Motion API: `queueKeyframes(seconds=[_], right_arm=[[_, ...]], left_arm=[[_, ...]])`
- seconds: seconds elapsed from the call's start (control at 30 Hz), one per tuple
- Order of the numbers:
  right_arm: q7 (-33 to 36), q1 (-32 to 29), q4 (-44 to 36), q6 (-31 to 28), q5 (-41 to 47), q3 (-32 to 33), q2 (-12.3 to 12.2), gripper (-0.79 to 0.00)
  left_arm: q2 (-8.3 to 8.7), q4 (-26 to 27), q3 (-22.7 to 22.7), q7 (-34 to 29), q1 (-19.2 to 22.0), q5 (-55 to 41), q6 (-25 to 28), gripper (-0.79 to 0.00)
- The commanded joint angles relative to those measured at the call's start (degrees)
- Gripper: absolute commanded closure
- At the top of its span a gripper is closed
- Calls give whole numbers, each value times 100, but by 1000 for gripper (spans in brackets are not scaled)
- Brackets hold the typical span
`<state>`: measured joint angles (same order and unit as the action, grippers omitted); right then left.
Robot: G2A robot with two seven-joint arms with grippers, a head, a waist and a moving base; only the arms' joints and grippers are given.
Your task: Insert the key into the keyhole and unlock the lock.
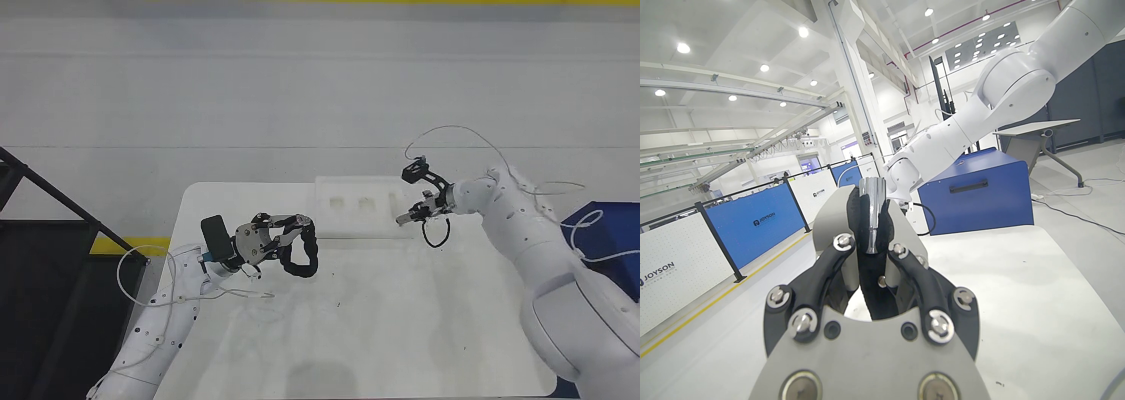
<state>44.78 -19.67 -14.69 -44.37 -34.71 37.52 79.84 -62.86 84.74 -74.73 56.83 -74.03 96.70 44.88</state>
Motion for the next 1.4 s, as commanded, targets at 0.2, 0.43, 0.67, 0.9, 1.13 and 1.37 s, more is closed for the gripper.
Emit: queueKeyframes(seconds=[0.2, 0.43, 0.67, 0.9, 1.13, 1.37], right_arm=[[735, -149, -114, 1088, 794, 232, 114, -594], [905, -193, -197, 1457, 791, 240, 138, -446], [894, -277, -220, 1617, 786, 254, 157, -379], [807, -332, -176, 1824, 764, 263, 188, -299], [713, -339, -118, 2063, 672, 243, 234, -252], [687, -322, -87, 2183, 608, 228, 288, -231]], left_arm=[[0, 0, 0, 0, 0, 0, 0, 0], [0, 0, 0, 0, 0, 0, 0, 0], [0, 0, 0, 0, 0, 0, 0, 0], [0, 0, 0, 0, 0, 0, 0, 0], [0, 0, 0, 0, 0, 0, 0, 0], [0, 0, 0, 0, 0, 0, 0, 0]])
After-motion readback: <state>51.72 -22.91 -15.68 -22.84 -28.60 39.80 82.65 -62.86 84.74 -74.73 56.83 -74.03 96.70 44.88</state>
